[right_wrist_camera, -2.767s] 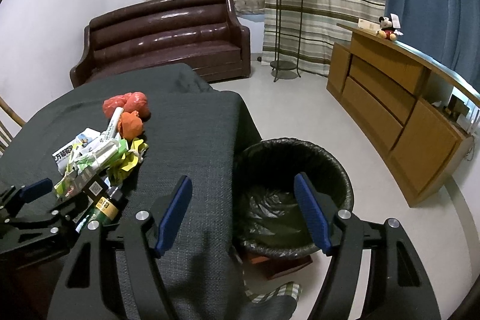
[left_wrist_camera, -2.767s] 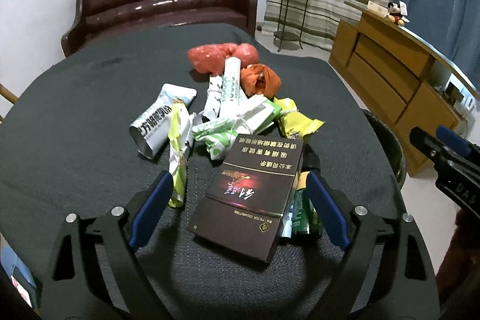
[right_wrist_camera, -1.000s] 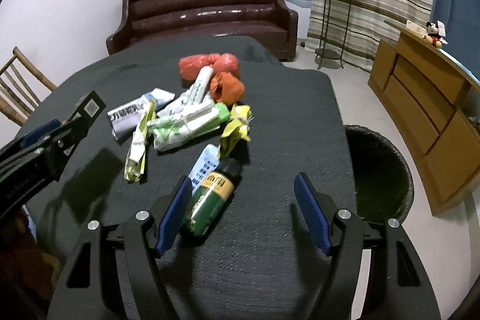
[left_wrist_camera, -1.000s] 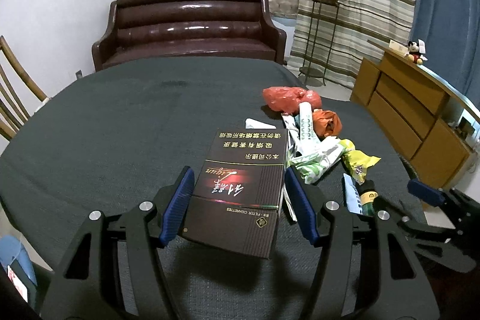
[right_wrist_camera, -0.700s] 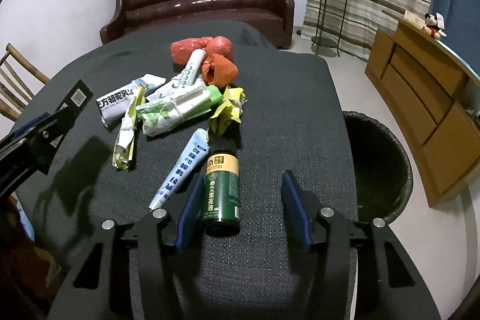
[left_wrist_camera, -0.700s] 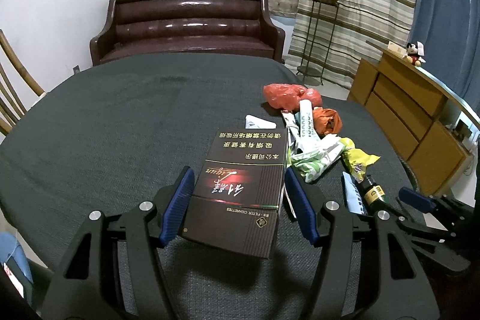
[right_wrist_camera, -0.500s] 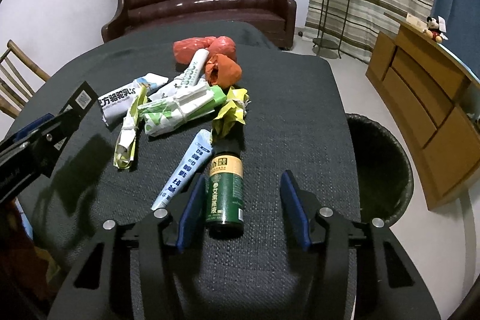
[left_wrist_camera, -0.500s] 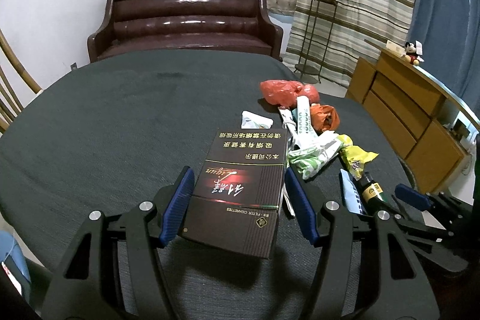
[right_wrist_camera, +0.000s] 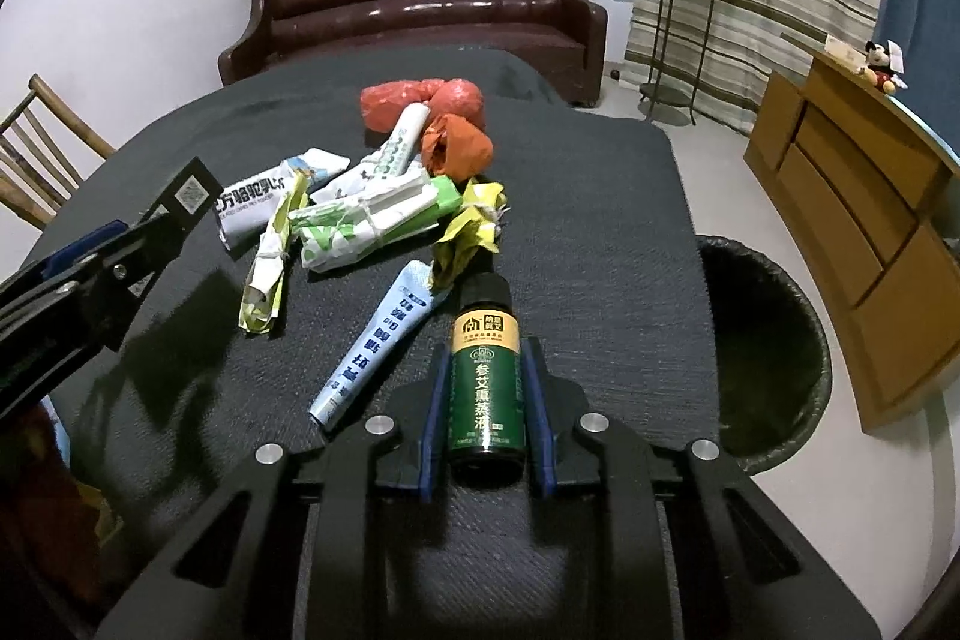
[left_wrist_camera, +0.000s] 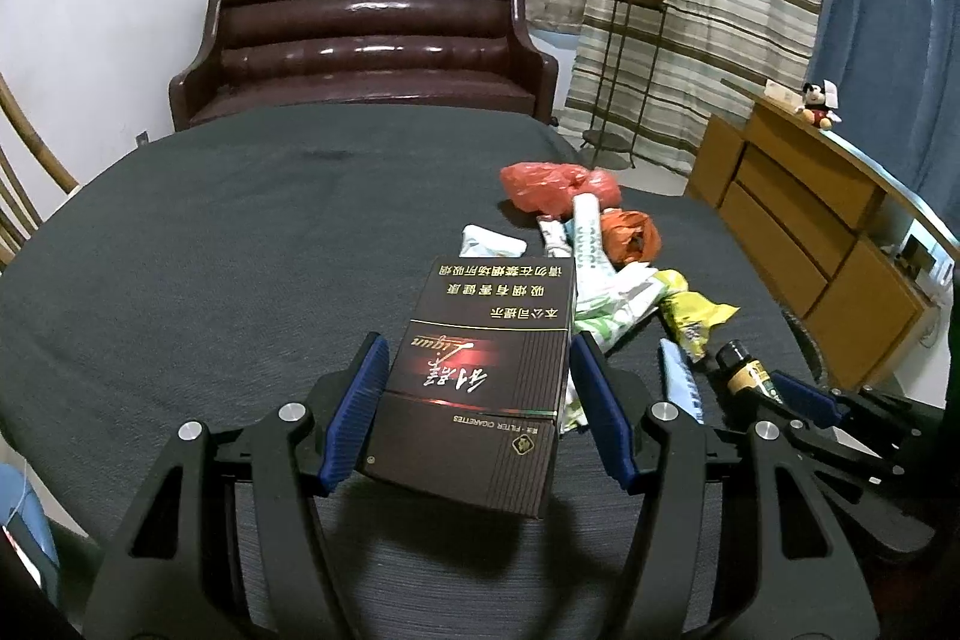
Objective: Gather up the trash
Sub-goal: 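Carry the box and the spray can over the black trash bin with both grippers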
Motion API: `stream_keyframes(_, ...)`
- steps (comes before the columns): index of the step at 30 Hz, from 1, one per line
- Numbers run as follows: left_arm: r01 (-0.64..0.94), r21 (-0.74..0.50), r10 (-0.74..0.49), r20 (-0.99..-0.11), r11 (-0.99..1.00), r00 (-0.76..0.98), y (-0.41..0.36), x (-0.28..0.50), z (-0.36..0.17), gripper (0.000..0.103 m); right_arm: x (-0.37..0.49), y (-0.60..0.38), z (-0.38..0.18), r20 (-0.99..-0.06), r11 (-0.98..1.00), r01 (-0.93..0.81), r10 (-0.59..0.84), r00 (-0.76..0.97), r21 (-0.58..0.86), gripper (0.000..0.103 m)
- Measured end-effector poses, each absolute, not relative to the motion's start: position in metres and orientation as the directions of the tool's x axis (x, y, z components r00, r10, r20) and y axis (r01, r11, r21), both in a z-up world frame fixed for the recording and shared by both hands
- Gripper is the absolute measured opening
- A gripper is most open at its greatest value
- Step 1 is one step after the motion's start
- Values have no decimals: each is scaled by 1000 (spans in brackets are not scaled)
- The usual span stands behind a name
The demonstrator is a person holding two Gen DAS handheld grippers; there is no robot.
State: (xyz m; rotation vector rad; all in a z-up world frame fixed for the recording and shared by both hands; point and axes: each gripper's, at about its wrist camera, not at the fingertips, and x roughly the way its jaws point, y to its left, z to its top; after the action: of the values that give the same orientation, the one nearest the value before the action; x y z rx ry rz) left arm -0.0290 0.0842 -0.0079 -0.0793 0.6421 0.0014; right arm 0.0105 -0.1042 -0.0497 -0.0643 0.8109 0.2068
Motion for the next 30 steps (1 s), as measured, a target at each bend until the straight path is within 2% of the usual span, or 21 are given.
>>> stream_keyframes(7, 22, -89, -70, -579, 996, 812, 60, -26, 1, 61, 4, -132, -35, -685, 987, -157, 136, 715, 31, 25)
stream_keyframes(20, 160, -89, -182, -562, 983, 807, -40, 8, 10, 61, 25, -227, -27, -627, 999, 37, -17, 779, 19, 25)
stream_keyframes(30, 226, -61, -220, -571, 972, 791, -102, 36, -6, 61, 43, -265, -37, -628, 995, 77, -25, 778, 56, 25)
